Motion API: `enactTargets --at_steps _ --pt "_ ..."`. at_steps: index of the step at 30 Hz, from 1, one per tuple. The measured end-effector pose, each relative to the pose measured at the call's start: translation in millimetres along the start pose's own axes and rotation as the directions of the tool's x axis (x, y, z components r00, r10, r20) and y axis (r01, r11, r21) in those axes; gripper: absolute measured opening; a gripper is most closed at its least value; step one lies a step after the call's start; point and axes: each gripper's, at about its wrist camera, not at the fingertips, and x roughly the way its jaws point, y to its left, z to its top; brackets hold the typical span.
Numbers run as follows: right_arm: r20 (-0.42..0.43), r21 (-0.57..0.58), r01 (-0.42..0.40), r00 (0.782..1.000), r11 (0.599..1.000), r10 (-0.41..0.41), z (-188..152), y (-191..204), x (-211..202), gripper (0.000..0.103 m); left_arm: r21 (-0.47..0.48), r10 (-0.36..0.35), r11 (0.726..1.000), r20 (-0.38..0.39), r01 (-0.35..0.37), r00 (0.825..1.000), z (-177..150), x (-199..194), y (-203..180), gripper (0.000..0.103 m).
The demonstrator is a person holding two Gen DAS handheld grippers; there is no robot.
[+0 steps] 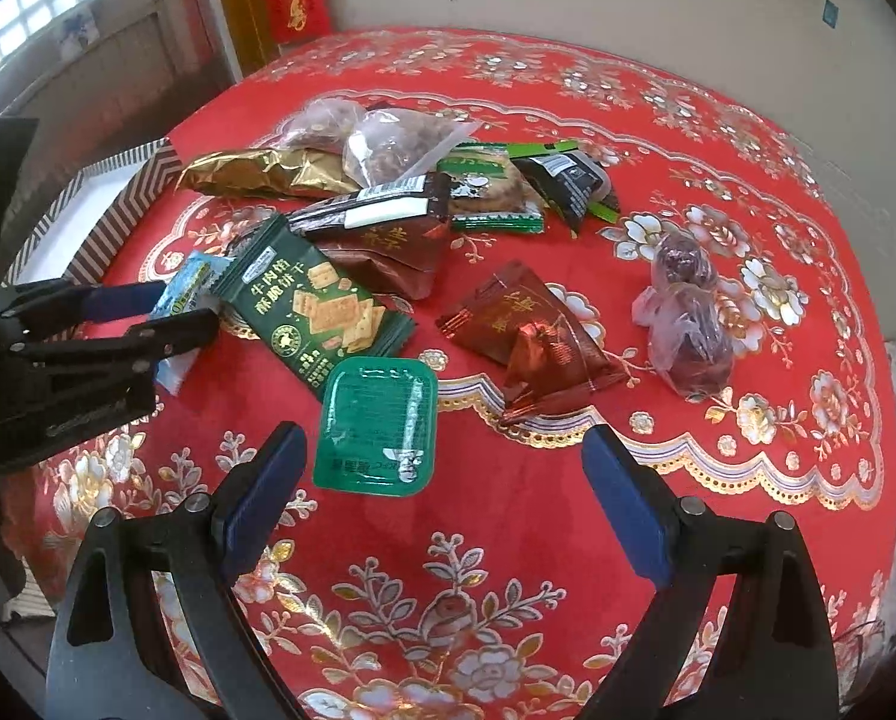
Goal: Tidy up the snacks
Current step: 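Grasp the blue Milk Sachima packet with left tool while right tool grasps green cup, then carry the blue packet and green cup to the white tray with both tools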
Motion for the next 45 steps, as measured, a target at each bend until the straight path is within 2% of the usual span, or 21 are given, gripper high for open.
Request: enactTargets --at_steps 5,10,12,13,14,24,34,45 --pt "-0.006 -0.009 0.004 1.0 1.0 -0.005 1 8 3 0.094 -0.012 0.008 1.0 0.017 -0.008 1.0 -2 -2 8 0.034" --pt "-0.01 -0.026 0.047 0.999 0.999 -0.047 4 13 11 0.094 -0.019 0.004 1.0 0.018 -0.003 1.0 -4 -2 14 0.034" --pt "-0.007 -0.021 0.057 0.998 0.998 -0.057 5 11 15 0.076 -0.018 0.0 1.0 0.02 0.0 1.0 -5 -4 14 0.034" --pt "-0.012 -0.001 0.036 0.999 0.999 -0.036 5 8 16 0.058 -0.018 -0.003 1.0 0.021 0.004 1.0 -6 -4 15 0.034" --pt "-0.015 0.009 0.02 1.0 1.0 -0.02 5 6 17 0.044 -0.018 -0.004 1.0 0.023 0.005 1.0 -6 -5 16 0.034" --pt "0.005 -0.006 0.011 1.0 1.0 -0.011 -8 4 1 0.043 -0.025 -0.008 1.0 0.059 0.01 0.998 -15 -21 22 0.033" --pt "0.065 -0.071 -0.035 0.997 0.997 0.039 2 35 -26 0.043 -0.032 -0.007 0.999 0.12 0.011 0.993 -16 -51 35 0.033" --pt "0.086 -0.118 -0.08 0.992 0.99 0.091 22 72 -27 0.043 -0.072 0.035 0.997 0.156 -0.024 0.987 -20 -69 61 0.033"
